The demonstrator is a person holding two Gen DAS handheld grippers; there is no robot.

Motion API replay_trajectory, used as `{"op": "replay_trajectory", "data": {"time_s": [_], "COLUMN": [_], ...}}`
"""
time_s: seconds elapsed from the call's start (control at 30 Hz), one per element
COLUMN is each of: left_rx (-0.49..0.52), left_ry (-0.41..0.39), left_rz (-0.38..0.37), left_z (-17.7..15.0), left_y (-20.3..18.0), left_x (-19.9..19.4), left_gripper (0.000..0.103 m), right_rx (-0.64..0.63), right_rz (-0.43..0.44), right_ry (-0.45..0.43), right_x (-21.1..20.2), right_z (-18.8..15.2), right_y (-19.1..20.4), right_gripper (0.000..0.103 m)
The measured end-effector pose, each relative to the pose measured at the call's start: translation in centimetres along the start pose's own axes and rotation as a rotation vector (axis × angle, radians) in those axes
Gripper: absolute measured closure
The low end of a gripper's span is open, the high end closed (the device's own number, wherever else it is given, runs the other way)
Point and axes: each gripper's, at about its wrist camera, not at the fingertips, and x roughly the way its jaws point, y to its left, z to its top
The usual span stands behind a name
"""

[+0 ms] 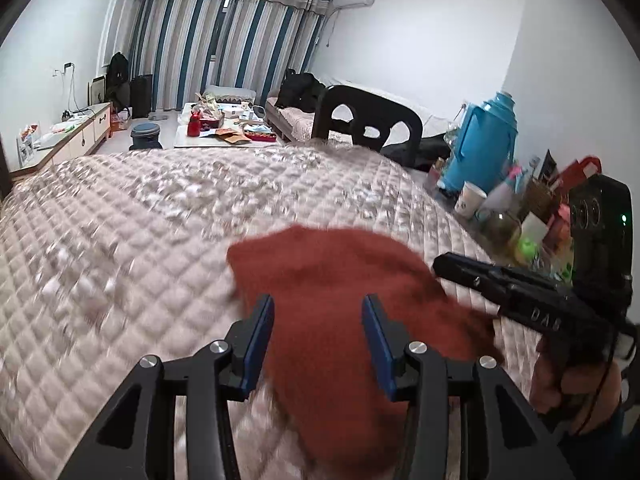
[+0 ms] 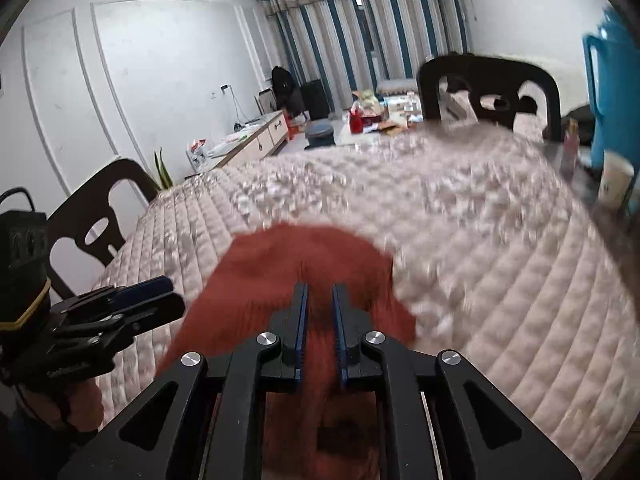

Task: Fold small clothes

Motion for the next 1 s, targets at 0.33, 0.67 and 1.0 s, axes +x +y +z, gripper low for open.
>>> {"op": "replay_trajectory", "data": {"time_s": [0.33, 0.67, 1.0], "left_rx": [0.003, 0.045, 0.061], "left_ry": [0.110, 0.014, 0.040], "left_rz": [0.064, 0.025, 0.096], "left_z": [-0.6, -2.7, -6.6], "left_y": [-0.3, -2.7, -4.0], "left_x": [6.0, -1.5, -1.8], "left_gripper": [0.054, 0.054, 0.048], "right_rx": [0.091, -0.008, 0.044], "right_rz": [0.000, 0.038, 0.026], "right_ry": [0.117, -0.007, 0.057], "right_x": [5.7, -3.0, -2.3], "right_z": [0.4, -2.7, -6.6], "right_y": [-3.5, 0.4, -1.3], "right_gripper": [0.091, 0.091, 0.086]}}
